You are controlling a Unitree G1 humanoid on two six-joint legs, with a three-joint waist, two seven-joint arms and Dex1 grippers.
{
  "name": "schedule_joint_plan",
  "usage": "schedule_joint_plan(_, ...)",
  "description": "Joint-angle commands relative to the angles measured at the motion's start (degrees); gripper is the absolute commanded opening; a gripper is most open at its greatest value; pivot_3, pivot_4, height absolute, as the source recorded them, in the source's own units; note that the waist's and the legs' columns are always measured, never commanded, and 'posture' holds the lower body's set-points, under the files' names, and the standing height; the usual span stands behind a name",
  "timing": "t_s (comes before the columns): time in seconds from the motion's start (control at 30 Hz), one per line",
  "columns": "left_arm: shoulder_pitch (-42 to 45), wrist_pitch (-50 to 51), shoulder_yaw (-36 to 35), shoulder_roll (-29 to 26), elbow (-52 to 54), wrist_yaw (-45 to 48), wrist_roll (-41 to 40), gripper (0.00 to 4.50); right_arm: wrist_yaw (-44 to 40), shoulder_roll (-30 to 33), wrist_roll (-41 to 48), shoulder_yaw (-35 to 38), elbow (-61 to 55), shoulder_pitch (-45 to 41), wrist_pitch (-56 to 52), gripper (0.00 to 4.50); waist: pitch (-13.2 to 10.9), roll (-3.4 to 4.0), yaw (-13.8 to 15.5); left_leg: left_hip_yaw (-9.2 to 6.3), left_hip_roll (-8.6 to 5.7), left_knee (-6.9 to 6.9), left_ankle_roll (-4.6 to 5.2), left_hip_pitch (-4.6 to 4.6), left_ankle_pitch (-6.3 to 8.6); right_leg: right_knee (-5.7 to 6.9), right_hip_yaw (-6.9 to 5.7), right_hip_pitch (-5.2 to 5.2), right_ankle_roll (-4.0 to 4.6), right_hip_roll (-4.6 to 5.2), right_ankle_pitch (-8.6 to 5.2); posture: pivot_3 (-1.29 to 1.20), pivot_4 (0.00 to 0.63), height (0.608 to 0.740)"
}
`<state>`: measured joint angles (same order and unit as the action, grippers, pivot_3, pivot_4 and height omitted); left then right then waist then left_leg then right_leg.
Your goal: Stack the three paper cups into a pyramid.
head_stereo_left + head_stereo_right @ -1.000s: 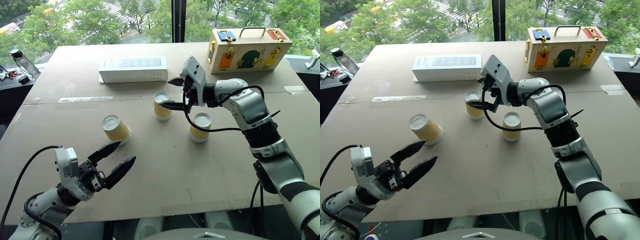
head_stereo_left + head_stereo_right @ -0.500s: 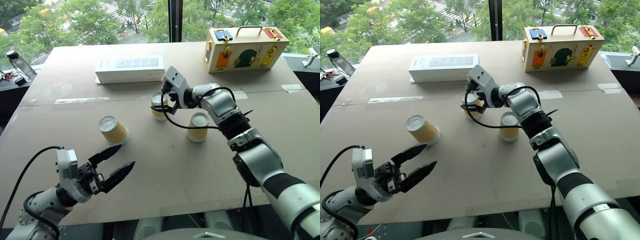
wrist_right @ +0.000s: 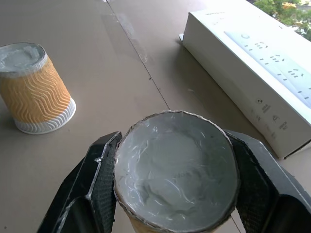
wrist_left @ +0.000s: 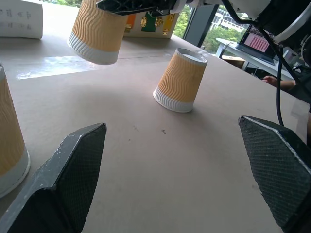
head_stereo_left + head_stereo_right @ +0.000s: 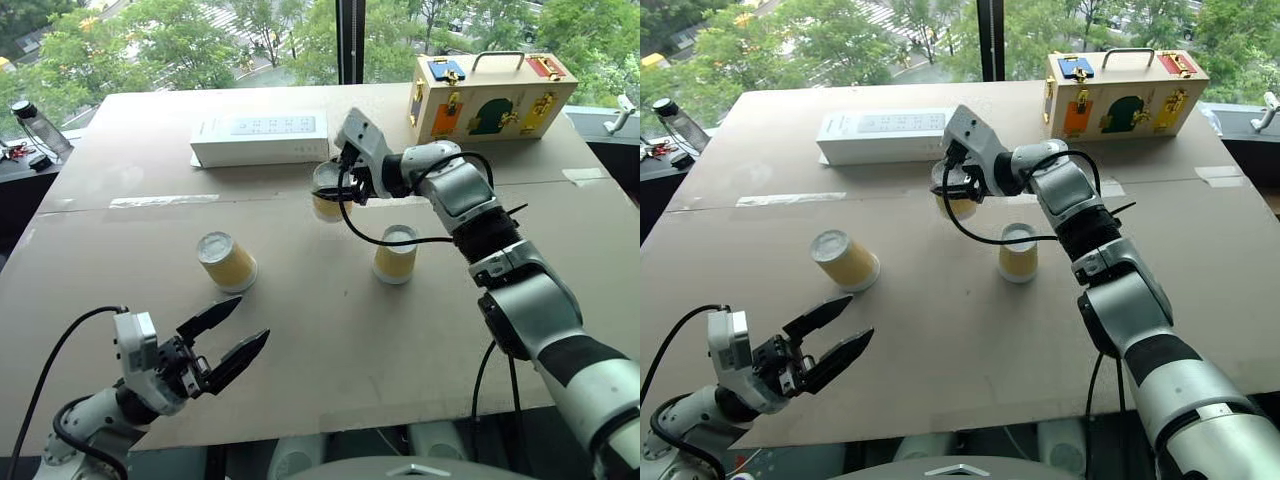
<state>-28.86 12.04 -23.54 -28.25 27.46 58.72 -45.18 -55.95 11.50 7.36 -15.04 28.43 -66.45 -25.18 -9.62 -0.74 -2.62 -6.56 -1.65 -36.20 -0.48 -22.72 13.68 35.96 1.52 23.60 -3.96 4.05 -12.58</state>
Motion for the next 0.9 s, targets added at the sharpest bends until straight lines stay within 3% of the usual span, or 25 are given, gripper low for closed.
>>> schedule_joint_plan(0.03, 1.30, -1.08, 0.12, -0.52, -1.97, 1.40, 0.05, 4.50, -3.94, 2.94, 4.41, -0.31, -17.84, 3.65, -8.28, 2.38, 0.01, -0.02, 0.13, -0.03, 0.00, 0.00, 0.00, -0.01, 0.00, 0.00, -0.02, -0.01, 0.00, 0.00, 0.00, 0.00, 0.150, 0.740)
schedule_joint_plan(0.17, 2.93, -0.92, 0.52, -1.31, -3.87, 2.68, 0.10, 4.50, -3.54, 4.71, 5.63, -3.12, -29.73, 7.68, -15.36, 2.38, 0.01, -0.02, 0.08, 0.00, 0.00, -0.02, 0.00, -0.01, 0.01, 0.02, 0.00, -0.01, -0.01, 0.02, 0.00, 0.00, 0.150, 0.740)
schedule_joint_plan(0.37, 4.61, -0.82, 0.58, -2.46, -6.16, 4.46, 0.13, 4.50, -2.10, 7.18, 3.28, -9.18, -36.70, 12.86, -17.29, 2.38, 0.05, -0.07, 0.25, -0.01, 0.00, -0.06, 0.00, 0.02, 0.00, 0.05, -0.02, -0.02, -0.01, 0.01, 0.00, 0.00, 0.150, 0.740)
schedule_joint_plan(0.6, 4.90, -0.59, 0.98, -2.47, -5.95, 4.87, 0.25, 4.50, -2.51, 11.63, 0.93, -12.62, -37.84, 15.83, -15.59, 2.38, 0.06, -0.08, 0.29, 0.00, -0.01, -0.08, -0.01, 0.00, 0.00, 0.03, -0.01, -0.03, -0.01, 0.04, 0.01, 0.00, 0.150, 0.740)
schedule_joint_plan(0.9, 5.30, -0.54, 1.66, -2.17, -5.67, 4.47, 0.42, 4.50, -2.98, 11.98, 1.23, -12.34, -36.00, 16.44, -15.60, 2.38, 0.06, -0.09, 0.27, 0.02, 0.00, -0.08, 0.00, 0.01, 0.00, 0.03, 0.00, -0.03, -0.01, 0.04, 0.01, 0.00, 0.150, 0.740)
